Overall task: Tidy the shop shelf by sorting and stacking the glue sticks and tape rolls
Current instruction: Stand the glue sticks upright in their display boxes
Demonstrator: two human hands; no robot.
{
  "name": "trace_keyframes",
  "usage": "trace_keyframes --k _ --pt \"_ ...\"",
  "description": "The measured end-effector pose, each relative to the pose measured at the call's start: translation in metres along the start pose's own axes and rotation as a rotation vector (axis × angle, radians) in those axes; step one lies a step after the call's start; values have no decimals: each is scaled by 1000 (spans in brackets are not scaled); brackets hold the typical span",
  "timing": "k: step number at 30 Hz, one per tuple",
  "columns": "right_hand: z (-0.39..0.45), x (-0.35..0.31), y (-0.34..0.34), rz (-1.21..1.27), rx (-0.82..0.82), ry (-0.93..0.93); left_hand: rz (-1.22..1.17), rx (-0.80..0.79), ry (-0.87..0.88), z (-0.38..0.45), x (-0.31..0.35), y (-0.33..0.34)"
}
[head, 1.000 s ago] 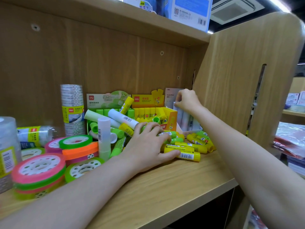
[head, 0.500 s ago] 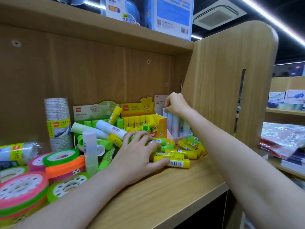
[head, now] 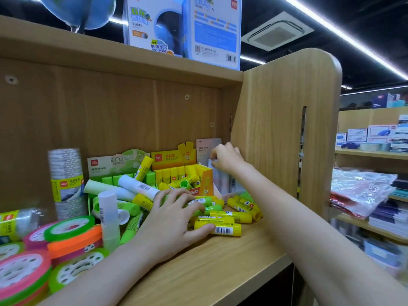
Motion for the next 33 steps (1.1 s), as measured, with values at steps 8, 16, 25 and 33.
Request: trace_keyframes --k 8,16,25,33 --pt "-48 8 -52 196 15 -43 -53 -77 -1 1 5 -4" --pt "-166 1 -66 358 -97 -69 216 -103 67 -3 17 -17" --pt "-206 -56 -46 365 -137 -251 262 132 185 -38 22 -61" --pt "-175 -98 -41 473 72 -190 -129 24 -575 -69 -55 -100"
Point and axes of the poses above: each hand's wrist, its own z-axis towards the middle knuckle, its own y-axis out of the palm, x = y × z, the point moved 5 cm from there along z, towards the middle knuckle, and after that the axes turned 4 degrees about -z, right-handed, at the moved point
